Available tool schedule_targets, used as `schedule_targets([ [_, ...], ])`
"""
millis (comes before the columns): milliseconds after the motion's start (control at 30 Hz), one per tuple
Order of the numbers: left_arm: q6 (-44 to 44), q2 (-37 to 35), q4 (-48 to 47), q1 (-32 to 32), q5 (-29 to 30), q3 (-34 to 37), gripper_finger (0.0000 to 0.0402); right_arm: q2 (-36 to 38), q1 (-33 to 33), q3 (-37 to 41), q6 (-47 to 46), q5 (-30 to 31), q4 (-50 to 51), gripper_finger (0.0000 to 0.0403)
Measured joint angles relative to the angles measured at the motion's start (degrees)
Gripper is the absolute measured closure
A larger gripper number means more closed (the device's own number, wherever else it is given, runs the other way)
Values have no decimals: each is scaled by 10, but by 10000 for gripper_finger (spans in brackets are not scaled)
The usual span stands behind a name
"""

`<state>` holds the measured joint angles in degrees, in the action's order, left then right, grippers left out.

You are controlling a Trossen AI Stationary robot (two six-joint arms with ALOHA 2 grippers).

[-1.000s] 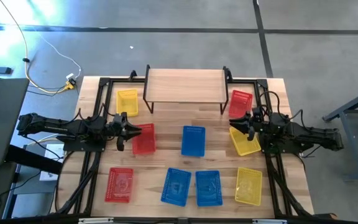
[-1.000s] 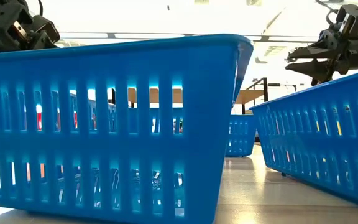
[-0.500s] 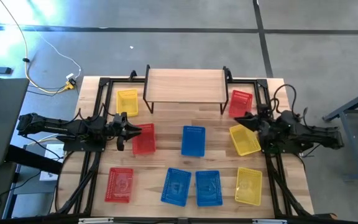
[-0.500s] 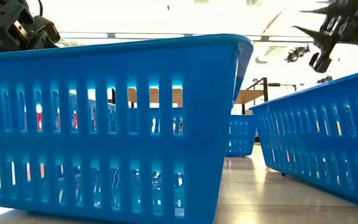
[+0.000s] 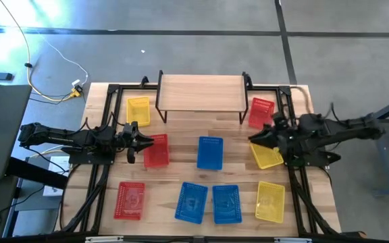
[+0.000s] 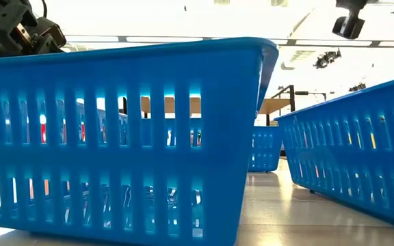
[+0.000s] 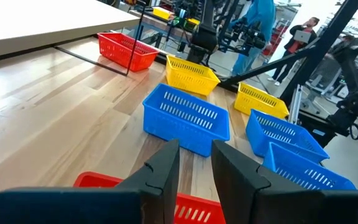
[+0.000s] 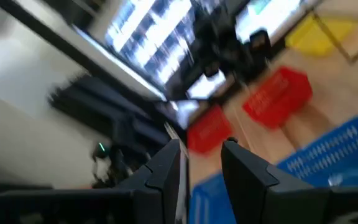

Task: Stack baskets on shelf by color
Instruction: Put the bottom right blue basket on the shelf

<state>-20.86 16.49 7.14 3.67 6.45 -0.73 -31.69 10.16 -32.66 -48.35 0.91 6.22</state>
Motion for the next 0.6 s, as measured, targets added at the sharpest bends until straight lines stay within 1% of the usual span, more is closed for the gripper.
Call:
schedule_targets([
  [100,0,0,0,0,0,0,316,-70,32,-57,7,11,52,299],
  [267,-1,0,0,0,0,0,316,-169,84,-151,11,50,96,299],
  [367,-1,0,0,0,0,0,316,-222,110,-212,27,69,129,299],
  [500,-1,0,0,0,0,0,316,-286,137,-285,33,88,206,299],
  [600,-1,0,0,0,0,0,316,-330,159,-329,34,100,243,299],
])
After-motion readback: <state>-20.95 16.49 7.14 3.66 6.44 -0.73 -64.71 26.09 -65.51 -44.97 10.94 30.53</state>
